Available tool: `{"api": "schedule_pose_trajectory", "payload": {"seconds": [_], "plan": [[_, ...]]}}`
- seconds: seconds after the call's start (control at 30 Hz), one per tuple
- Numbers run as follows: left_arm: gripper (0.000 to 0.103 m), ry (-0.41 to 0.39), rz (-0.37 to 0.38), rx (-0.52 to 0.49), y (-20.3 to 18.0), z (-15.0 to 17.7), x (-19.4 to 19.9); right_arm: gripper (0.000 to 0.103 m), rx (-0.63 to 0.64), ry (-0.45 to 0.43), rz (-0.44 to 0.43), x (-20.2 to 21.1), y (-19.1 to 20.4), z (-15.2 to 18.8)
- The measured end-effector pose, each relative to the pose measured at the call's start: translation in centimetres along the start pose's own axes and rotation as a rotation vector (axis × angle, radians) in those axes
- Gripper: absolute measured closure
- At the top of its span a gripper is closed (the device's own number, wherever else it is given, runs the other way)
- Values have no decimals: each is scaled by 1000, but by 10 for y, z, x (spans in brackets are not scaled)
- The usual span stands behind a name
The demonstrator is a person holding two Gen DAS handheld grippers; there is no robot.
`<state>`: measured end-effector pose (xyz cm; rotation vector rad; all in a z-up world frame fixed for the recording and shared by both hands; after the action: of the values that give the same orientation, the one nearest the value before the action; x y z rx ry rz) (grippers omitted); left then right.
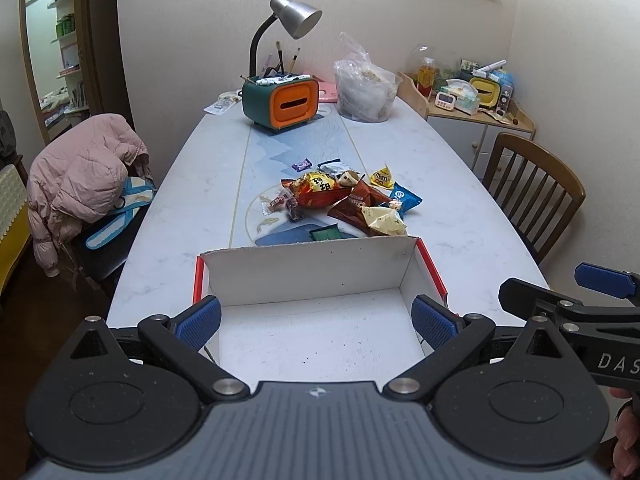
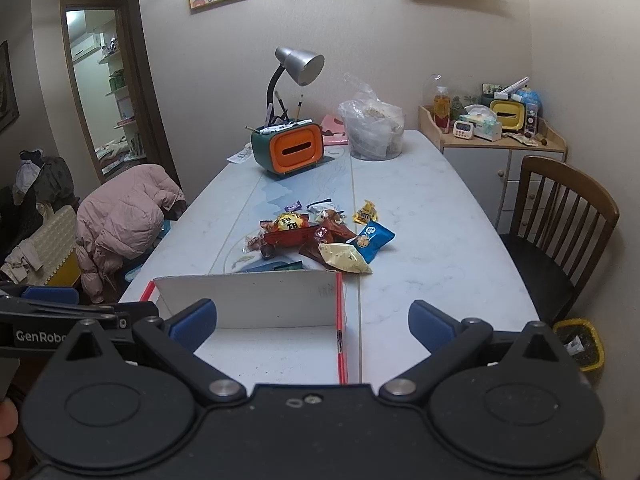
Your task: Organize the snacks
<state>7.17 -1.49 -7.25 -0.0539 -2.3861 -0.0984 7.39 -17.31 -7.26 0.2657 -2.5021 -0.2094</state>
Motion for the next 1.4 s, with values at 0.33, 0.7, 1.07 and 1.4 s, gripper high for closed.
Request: {"api": "schedule_pose_trajectory", "payload": {"seconds": [0.33,0.7,1.07,1.4], "plan": [[1,60,-33,5,-2,-13,-38,1,11,69,-18,-43,-18,-17],[1,82,-57,13,17,-65,-70,3,34,156,-69,-96,-31,-62],[1,117,-46,-7,35,-132,-128,7,53,240,-79,-162,-48,-114],[1,365,73,89,21,-136,-228,11,27,425,-67,-250,-61,-116]]}}
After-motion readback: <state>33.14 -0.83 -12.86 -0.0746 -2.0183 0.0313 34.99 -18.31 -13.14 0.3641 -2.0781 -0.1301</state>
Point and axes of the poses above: each gripper's, at about its wrist camera, not at the fingertips, and x roughly against the way its jaws point, y to its left, z to its underside, the point moved 10 cm from there along -x, roughly the way its jaws point, and after that the axes turned 8 degrees about -x, right-handed, at the moved point
